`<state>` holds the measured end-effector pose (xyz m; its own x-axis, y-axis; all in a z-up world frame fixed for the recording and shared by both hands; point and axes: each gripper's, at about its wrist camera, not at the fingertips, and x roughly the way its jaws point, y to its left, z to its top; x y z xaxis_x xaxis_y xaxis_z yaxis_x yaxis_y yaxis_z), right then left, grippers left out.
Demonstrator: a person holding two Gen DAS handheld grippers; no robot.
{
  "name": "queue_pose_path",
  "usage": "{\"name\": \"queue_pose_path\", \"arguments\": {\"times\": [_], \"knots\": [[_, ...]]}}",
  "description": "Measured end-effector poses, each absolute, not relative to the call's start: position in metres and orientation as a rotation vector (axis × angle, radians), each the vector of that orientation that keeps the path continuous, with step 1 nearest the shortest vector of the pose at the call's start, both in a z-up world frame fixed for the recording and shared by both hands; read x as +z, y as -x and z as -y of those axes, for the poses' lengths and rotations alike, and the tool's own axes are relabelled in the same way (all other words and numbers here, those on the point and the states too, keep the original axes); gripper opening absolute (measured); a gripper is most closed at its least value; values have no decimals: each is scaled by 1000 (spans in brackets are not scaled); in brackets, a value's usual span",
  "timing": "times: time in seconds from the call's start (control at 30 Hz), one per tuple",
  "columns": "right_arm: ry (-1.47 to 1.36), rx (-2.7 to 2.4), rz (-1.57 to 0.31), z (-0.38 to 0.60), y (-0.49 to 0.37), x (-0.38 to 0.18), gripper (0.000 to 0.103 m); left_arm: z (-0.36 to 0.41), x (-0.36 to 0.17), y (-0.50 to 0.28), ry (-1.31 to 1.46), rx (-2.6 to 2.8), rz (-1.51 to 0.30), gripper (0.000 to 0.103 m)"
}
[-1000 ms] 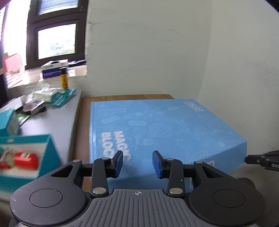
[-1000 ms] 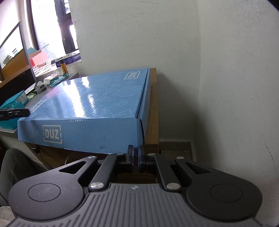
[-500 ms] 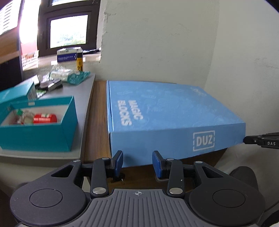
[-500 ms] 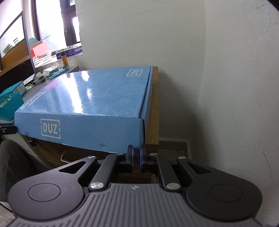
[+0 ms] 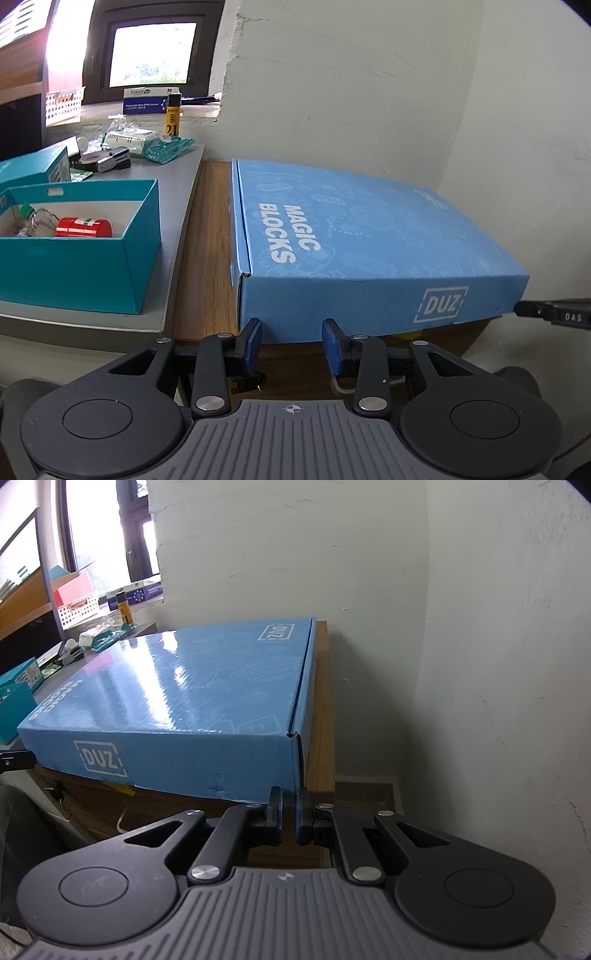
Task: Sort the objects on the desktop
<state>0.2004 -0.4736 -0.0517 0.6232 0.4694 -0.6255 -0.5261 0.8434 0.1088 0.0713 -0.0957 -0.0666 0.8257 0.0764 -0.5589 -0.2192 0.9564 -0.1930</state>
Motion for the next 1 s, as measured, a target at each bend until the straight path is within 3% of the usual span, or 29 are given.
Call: {"name": "queue_pose_path", "arguments": {"times": [1.0], "knots": [[50, 583, -665, 478, -167, -58, 13, 109, -72, -61, 285, 193, -569, 42]]}}
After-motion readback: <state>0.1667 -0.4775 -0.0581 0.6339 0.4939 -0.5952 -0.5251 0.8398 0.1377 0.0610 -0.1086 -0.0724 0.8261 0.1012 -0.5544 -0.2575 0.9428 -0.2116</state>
